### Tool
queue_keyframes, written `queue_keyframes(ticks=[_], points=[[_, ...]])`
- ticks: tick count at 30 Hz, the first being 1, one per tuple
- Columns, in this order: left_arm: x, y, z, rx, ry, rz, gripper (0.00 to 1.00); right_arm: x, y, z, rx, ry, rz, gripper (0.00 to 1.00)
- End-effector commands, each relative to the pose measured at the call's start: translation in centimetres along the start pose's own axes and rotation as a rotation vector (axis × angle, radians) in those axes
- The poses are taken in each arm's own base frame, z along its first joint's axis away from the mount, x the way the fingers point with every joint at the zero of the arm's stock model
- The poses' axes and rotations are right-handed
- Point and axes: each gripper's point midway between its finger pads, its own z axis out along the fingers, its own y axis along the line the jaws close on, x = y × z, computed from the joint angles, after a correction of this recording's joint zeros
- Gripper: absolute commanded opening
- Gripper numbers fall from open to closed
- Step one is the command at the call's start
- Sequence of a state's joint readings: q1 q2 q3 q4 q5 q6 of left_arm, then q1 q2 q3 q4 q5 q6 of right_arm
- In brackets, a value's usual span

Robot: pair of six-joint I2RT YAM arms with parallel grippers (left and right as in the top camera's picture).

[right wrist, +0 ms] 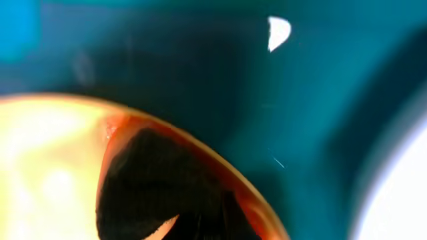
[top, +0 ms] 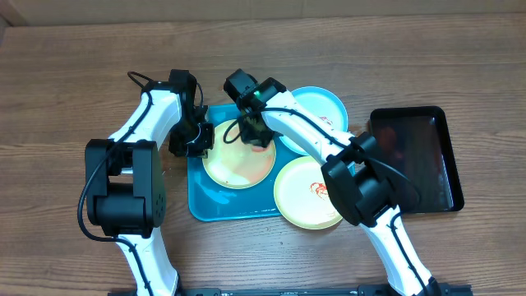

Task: Clean dirty plates on tray and stack at the side
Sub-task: 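Scrub the left yellow plate with the sponge while left gripper holds rim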

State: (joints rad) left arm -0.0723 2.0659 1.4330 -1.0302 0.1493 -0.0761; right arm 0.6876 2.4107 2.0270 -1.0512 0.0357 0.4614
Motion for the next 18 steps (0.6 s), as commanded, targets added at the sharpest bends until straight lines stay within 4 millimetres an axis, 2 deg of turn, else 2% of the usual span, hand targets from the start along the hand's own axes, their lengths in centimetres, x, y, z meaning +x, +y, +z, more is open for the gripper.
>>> queue_keyframes(ticks=[1, 3, 5, 7, 9, 12, 14, 16, 18], points=[[0.0, 0.4, 0.6, -0.027, 0.004, -0.013, 0.04, 2.3, 3.4, 3.2, -0.190, 0.129, -0.003, 0.04], [0.0, 0.4, 0.6, -0.027, 0.004, -0.013, 0.04, 3.9, 6.0, 3.1, -0.336, 0.212, -0.033, 0.04], [0.0, 0.4, 0.6, -0.027, 0.004, -0.013, 0.04, 5.9, 7.5, 2.7, -0.424, 0.299, -0.066, 0.04], [0.0, 0.4, 0.6, -0.027, 0.004, -0.013, 0.04, 8.0, 7.6, 2.1, -0.431, 0.381, -0.093, 0.04], [0.0, 0.4, 0.6, -0.027, 0.004, -0.013, 0.04, 9.8, 6.8, 1.8, -0.394, 0.446, -0.123, 0.04], [0.0, 0.4, 0.6, -0.027, 0.004, -0.013, 0.04, 11.5, 3.9, 1.7, -0.245, 0.507, -0.122, 0.04], [0.0, 0.4, 0.6, -0.027, 0.004, -0.013, 0.04, 11.6, 1.5, 1.6, -0.123, 0.510, -0.121, 0.04], [0.0, 0.4, 0.6, -0.028, 0.004, -0.013, 0.04, 10.8, -1.4, 1.3, 0.028, 0.481, -0.115, 0.04], [0.0, 0.4, 0.6, -0.027, 0.004, -0.013, 0.04, 9.2, -4.3, 0.7, 0.197, 0.409, -0.080, 0.04]])
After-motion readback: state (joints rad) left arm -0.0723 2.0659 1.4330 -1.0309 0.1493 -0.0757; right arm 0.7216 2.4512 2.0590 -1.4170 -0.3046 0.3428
